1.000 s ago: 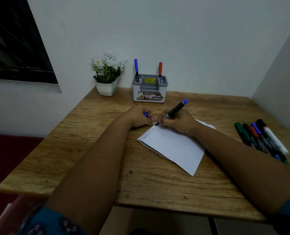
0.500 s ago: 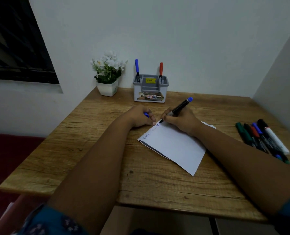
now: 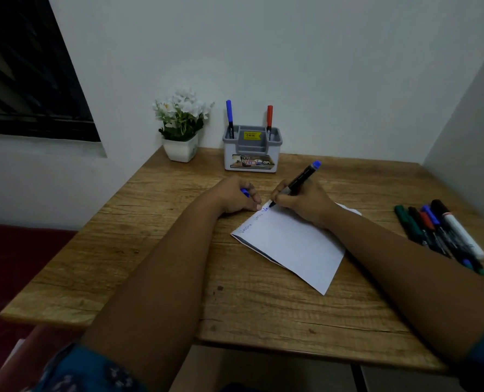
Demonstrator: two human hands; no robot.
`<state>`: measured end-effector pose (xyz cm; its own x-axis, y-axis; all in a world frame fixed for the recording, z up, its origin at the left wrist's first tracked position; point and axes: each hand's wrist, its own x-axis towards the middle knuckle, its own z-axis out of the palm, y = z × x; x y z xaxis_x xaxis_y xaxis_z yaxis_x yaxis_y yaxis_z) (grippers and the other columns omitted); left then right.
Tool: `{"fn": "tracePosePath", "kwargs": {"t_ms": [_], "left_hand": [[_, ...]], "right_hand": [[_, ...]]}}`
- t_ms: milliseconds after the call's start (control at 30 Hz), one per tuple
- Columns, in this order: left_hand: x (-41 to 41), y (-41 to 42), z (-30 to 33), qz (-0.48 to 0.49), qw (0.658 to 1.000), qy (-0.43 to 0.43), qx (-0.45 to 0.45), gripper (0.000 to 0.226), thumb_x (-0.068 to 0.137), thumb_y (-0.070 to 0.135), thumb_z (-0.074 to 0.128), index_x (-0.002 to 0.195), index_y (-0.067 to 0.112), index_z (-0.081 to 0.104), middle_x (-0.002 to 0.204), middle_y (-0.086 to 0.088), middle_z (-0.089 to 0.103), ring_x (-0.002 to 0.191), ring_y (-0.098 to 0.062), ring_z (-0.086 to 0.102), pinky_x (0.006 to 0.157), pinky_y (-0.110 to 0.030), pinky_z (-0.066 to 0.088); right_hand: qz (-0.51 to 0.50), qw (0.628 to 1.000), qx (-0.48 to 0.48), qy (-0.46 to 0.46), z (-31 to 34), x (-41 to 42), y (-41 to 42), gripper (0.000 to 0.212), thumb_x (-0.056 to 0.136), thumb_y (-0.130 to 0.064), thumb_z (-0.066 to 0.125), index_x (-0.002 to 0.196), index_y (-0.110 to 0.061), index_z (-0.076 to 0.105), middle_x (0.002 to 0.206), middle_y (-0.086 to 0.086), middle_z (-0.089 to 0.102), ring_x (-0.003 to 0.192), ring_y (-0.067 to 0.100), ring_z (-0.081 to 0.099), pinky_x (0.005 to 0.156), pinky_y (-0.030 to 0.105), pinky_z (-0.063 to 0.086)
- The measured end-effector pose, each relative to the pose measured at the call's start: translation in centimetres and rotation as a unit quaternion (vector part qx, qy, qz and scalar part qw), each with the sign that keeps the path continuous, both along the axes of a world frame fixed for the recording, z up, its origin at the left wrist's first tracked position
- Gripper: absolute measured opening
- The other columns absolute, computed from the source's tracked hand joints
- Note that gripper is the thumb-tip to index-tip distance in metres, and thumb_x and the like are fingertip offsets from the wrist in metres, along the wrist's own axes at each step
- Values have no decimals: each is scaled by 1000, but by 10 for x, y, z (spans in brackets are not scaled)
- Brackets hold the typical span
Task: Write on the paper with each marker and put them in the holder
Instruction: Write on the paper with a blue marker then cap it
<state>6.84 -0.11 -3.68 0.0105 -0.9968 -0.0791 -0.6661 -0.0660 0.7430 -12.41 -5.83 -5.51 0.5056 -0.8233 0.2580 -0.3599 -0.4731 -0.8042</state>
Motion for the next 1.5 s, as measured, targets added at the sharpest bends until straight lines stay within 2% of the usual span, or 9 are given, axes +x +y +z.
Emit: {"fn": "tracePosePath", "kwargs": {"t_ms": [100,233,367,500,633,733,1000,1367,1500], "left_hand": [[0,0,1,-13,1000,-2,-3,16,77,14,78,90,19,73,87,11,61,91,-11,54,88,-32,43],[0,0,1,-28,999,-13,-13,19,77,16,78,94,23,74,96,9,64,93,-13,56,86,-31,45],[0,-1,1,-32,999,-22,-9,20,79,17,76,98,24,74,101,10,59,95,-10,51,86,-29,41],[0,-1,1,-34,999,-21,-11,20,80,17,76,99,24,74,104,8,55,95,-9,46,86,-27,37],[0,0,1,-30,999,-13,-10,18,80,17,77,96,25,75,96,10,56,89,-7,48,78,-26,37],[0,0,0,-29,999,-12,-12,18,79,17,77,95,25,74,104,8,59,86,-3,49,70,-23,38],[-1,-1,1,-29,999,-18,-12,17,79,16,76,91,29,73,128,-4,60,117,-24,53,94,-33,41],[0,0,0,-32,999,-19,-17,18,79,16,77,92,28,74,130,1,58,114,-18,51,90,-28,37],[0,0,1,-30,999,-21,-17,18,79,17,77,91,29,74,122,3,60,110,-18,52,85,-27,36]], "right_hand": [[-31,996,49,-74,2,-1,-3,10,86,-13,70,86,-3,71,79,14,69,68,11,60,68,29,49],[3,997,52,-49,6,-1,-1,18,83,-27,77,79,-11,72,66,2,68,60,8,63,57,19,50],[19,998,48,-19,6,-3,-5,8,79,-8,75,86,-12,74,79,3,73,71,12,67,67,26,56],[-20,1000,12,-6,2,-1,-4,1,80,-12,74,79,-11,73,70,-1,71,61,6,65,62,23,52],[-6,1000,-11,-13,0,-3,-5,7,77,-8,76,83,-11,76,74,-8,73,70,1,67,68,17,51],[13,1000,-22,4,0,-3,-4,8,78,-10,78,86,-14,77,79,-7,74,77,4,68,69,15,53],[12,997,-57,54,2,-4,-3,8,78,-13,76,85,-17,77,86,-5,74,88,11,67,80,26,53],[11,997,-63,48,2,-4,-6,7,78,-11,74,83,-16,76,83,-7,73,82,2,65,70,6,47],[1,998,-55,41,1,-3,-8,7,77,-10,75,80,-16,76,80,-7,73,78,-1,65,68,6,45]]}}
